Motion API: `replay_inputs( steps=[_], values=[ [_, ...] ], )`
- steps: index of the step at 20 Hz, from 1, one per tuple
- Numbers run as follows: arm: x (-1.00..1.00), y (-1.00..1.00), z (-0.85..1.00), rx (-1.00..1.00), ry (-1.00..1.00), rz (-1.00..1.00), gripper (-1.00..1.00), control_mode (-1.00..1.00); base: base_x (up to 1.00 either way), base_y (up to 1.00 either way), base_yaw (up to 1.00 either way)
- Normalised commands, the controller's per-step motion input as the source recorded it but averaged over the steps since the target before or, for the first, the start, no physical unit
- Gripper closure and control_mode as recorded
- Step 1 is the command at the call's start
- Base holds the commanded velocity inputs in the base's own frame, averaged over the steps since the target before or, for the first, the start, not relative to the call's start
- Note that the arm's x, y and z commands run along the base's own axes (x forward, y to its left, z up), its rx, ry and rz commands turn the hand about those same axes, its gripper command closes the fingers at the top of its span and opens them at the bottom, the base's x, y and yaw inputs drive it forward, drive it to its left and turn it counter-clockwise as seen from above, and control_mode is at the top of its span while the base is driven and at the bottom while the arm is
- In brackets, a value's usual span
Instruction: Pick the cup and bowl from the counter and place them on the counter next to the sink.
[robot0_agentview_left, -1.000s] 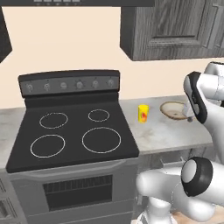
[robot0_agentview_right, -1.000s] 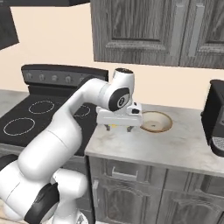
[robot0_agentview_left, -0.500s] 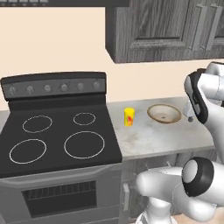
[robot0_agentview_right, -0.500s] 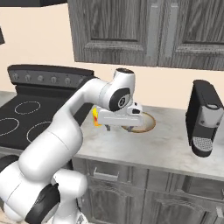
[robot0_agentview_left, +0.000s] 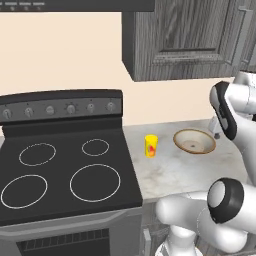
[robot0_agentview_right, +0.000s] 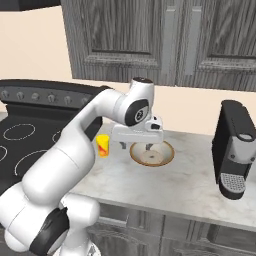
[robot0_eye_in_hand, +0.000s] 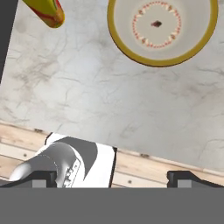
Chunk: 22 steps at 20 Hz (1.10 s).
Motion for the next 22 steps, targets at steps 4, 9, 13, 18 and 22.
replay_inputs(
  steps=[4, 9, 13, 18, 22],
  values=[
    [0.00, 0.00, 0.00, 0.00, 0.00, 0.00, -1.00, 1.00, 0.00, 0.00, 0.00],
    [0.00, 0.00, 0.00, 0.00, 0.00, 0.00, -1.00, 1.00, 0.00, 0.00, 0.00],
    [0.00, 0.00, 0.00, 0.00, 0.00, 0.00, -1.00, 1.00, 0.00, 0.00, 0.00],
    [0.00, 0.00, 0.00, 0.00, 0.00, 0.00, -1.00, -1.00, 0.00, 0.00, 0.00],
    [0.00, 0.00, -0.09, 0.00, 0.00, -0.05, -1.00, -1.00, 0.00, 0.00, 0.00]
  ],
)
